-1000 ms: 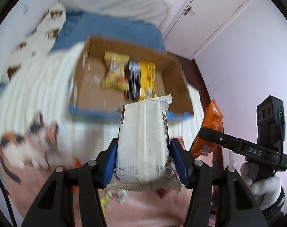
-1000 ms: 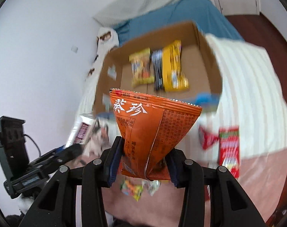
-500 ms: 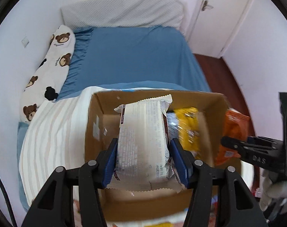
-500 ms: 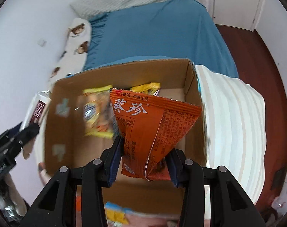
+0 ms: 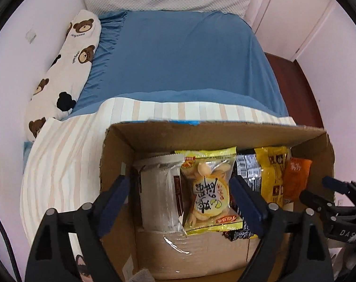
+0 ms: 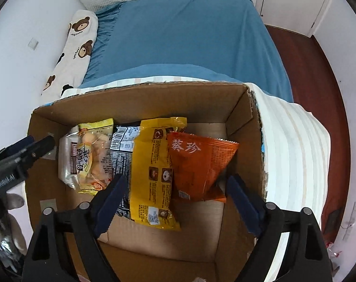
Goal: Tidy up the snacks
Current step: 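Lower both packets into the box and open both tools, then move both tools back toward the remaining snacks on the bed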
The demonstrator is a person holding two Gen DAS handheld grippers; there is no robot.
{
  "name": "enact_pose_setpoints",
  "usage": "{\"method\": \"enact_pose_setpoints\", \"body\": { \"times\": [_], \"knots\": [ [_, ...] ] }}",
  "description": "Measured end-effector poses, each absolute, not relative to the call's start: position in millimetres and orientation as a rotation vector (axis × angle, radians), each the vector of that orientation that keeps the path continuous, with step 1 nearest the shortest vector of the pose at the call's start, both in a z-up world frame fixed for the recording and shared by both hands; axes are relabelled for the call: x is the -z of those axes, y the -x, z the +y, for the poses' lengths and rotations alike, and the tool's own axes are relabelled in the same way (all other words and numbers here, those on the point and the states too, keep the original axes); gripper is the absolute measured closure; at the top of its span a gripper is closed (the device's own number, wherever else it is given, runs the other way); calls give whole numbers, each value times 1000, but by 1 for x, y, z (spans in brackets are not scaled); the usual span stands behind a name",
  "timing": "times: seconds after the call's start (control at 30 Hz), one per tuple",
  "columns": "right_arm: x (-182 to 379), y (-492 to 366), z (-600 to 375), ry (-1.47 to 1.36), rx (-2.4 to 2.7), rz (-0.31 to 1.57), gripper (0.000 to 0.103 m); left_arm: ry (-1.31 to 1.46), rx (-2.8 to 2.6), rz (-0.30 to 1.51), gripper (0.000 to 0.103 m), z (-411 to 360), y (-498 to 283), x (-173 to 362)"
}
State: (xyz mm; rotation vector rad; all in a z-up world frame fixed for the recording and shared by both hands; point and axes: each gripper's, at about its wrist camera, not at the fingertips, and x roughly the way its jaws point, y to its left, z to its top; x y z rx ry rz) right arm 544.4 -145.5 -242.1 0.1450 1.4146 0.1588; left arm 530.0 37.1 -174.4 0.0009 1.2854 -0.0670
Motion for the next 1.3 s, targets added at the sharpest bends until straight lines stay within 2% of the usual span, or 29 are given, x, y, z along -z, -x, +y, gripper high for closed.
{"method": "enact_pose_setpoints", "body": {
  "times": [0.2,0.5,0.87,1.3],
  "knots": [
    [239,-529,-137,-147,-153,1389,12,-1,98,1275,14,29,-509,170],
    [218,-467,-142,-209,-125,1262,12,4,51,1160,14,33,-443,150],
    [158,-372,-131,-166,-107,1042,12,-19,23,989,14,39,-350,97],
    [123,-259,-139,-220,-109,994,12,38,95,947,14,46,-265,68]
  ]
}}
